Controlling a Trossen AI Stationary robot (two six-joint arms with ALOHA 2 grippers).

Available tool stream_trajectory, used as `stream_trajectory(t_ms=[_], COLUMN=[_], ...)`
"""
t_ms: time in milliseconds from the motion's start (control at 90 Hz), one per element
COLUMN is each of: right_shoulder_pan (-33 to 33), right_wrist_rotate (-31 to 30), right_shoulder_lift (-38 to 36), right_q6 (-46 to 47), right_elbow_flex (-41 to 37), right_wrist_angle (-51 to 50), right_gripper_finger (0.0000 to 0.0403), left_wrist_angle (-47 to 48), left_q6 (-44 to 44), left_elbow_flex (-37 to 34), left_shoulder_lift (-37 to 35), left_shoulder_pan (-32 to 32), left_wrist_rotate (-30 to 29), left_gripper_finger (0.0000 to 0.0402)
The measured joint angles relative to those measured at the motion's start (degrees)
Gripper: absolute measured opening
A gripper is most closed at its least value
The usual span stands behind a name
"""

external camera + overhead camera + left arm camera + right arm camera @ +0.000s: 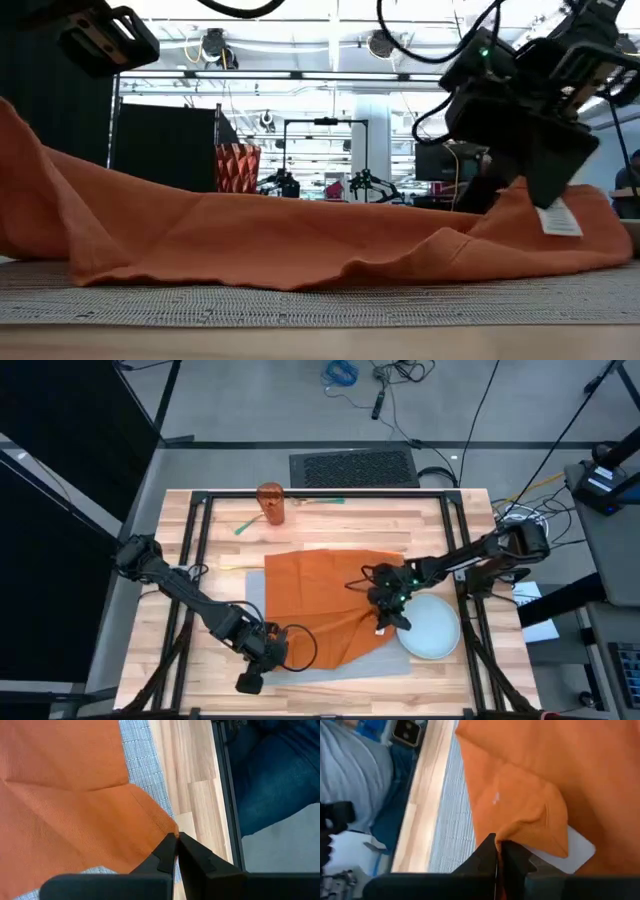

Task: Set table place
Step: Fold the orange table napkin

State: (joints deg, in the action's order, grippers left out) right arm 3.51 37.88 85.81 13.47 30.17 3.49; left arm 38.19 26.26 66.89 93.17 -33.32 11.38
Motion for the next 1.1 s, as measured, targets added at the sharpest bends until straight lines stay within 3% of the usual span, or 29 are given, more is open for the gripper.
stream_trajectory(t_ms=[300,422,1100], right_shoulder_pan=[7.5,10.0,32.4], right_wrist_rotate=[-13.7,-15.8,-32.5], right_shoulder_lift=[-11.6,-14.8,-15.4], right_q6=[0.2,2.3,16.0], right_elbow_flex=[0.0,0.0,1.2], right_wrist_angle=[-9.4,-10.0,-7.7], right_gripper_finger=[0.0,0.0,0.0], left_wrist_angle=[0.7,0.9,1.8], left_q6=[0.4,0.5,6.1], left_elbow_flex=[0.0,0.0,0.0], left_shoulder_lift=[0.0,0.0,0.0], left_shoulder_pan=[0.0,0.0,-2.1], left_wrist_rotate=[0.0,0.0,0.4], left_gripper_finger=[0.0,0.0,0.0])
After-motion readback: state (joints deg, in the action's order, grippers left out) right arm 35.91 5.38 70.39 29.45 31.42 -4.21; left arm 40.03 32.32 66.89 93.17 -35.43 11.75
